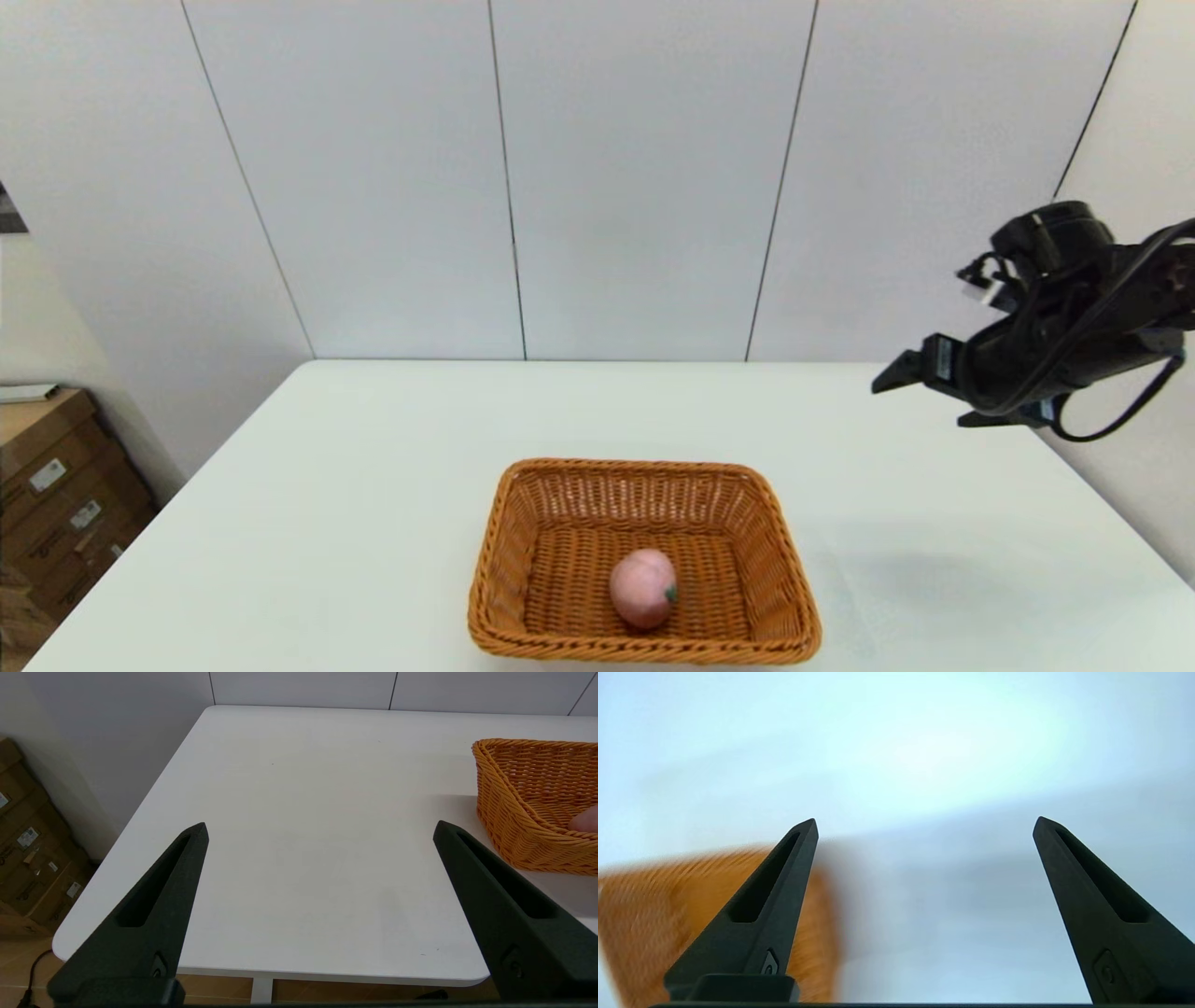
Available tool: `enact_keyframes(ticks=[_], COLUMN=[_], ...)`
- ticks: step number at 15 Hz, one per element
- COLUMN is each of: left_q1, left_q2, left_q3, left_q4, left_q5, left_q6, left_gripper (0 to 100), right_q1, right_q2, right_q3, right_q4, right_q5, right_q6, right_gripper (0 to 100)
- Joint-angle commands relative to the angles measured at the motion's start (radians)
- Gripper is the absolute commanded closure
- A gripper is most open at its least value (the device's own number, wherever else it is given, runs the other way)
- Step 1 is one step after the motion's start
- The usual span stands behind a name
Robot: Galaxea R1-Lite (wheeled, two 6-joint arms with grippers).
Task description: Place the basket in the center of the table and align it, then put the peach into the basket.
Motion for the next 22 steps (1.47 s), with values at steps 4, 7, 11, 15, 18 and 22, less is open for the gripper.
enact_keyframes(ticks=[4,7,11,15,18,22], left_q1=[0.0,0.0,0.0,0.0,0.0,0.0], left_q2=[-0.002,-0.002,-0.002,-0.002,-0.002,-0.002], left_q3=[0.002,0.002,0.002,0.002,0.002,0.002], left_q4=[-0.001,-0.001,-0.001,-0.001,-0.001,-0.001], left_q5=[-0.003,-0.001,-0.001,-0.001,-0.001,-0.001], left_q6=[-0.001,-0.008,-0.01,-0.01,-0.01,-0.01], left_gripper=[0,0,0,0,0,0], right_q1=[-0.193,-0.181,-0.166,-0.152,-0.077,0.149], right_q2=[-0.153,-0.218,-0.344,-0.511,-0.733,-1.101], right_q3=[0.005,0.005,0.022,0.08,0.237,0.413], right_q4=[0.194,0.214,0.334,0.397,0.389,0.365], right_q5=[0.27,0.273,0.318,0.324,0.26,0.125], right_q6=[-0.136,-0.141,-0.189,-0.193,-0.187,-0.054], right_gripper=[0,0,0,0,0,0])
